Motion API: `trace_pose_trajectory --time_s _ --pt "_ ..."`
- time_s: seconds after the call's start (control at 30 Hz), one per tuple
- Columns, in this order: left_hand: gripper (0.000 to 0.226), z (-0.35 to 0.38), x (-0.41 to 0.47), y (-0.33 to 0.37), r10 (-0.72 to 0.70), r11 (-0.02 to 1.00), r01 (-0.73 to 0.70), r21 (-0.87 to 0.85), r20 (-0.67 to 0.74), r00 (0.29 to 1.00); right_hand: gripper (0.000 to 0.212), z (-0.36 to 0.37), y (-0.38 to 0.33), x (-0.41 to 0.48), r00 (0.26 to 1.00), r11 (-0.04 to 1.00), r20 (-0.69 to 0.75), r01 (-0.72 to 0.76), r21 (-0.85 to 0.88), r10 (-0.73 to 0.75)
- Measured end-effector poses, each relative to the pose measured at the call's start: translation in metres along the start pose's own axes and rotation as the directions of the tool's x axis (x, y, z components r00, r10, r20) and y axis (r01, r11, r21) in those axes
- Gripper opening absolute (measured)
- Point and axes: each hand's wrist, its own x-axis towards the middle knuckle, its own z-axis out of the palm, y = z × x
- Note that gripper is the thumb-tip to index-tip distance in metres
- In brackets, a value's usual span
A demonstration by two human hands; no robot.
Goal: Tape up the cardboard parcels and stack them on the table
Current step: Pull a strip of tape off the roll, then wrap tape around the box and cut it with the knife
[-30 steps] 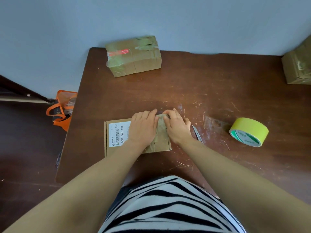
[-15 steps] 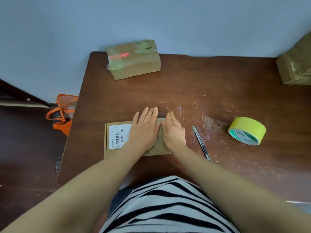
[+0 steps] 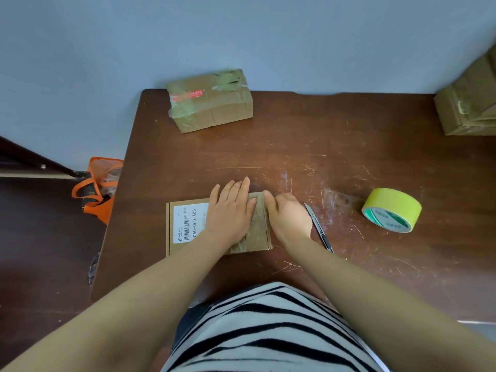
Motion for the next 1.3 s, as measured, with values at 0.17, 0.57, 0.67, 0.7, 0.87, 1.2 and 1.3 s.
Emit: trace_pose_trajectory --time_s 0.17,0.57,0.67,0.7,0.87,1.2,1.3 --pt "0.049 -0.005 0.001 0.0 0.032 1.0 -0.032 -0.001 0.032 0.999 0.043 0.0 -0.01 0.01 0.973 0.991 0.194 0.131 -0.016 -0.125" --pt "0.038 -0.034 0.009 -0.029 0.157 0.956 -0.124 -0.264 0.11 0.981 0.03 -0.007 -0.009 0.017 0.966 0.982 0.245 0.041 0.186 -0.087" --pt "0.039 -0.032 0.008 -0.034 0.195 0.947 -0.153 -0.284 0.128 0.972 0.032 -0.008 -0.01 0.017 0.964 0.979 0.256 0.014 0.204 -0.067" --pt "0.039 -0.032 0.008 -0.034 0.211 0.943 -0.167 -0.287 0.126 0.969 0.032 -0.007 -0.009 0.018 0.965 0.979 0.254 0.009 0.202 -0.061" --pt "0.044 -0.024 0.003 -0.043 0.286 0.952 -0.273 -0.14 0.089 0.954 0.034 -0.006 -0.009 0.016 0.965 0.989 0.26 0.004 0.15 -0.044" --pt "0.04 -0.016 -0.003 -0.038 0.181 0.98 -0.176 -0.094 0.047 0.982 0.032 -0.001 -0.022 0.027 0.961 0.983 0.271 -0.103 0.153 0.059" --pt "0.038 -0.018 -0.002 -0.036 0.154 0.98 -0.143 -0.136 0.07 0.986 0.027 -0.003 -0.016 0.027 0.957 0.976 0.29 -0.071 0.205 0.008"
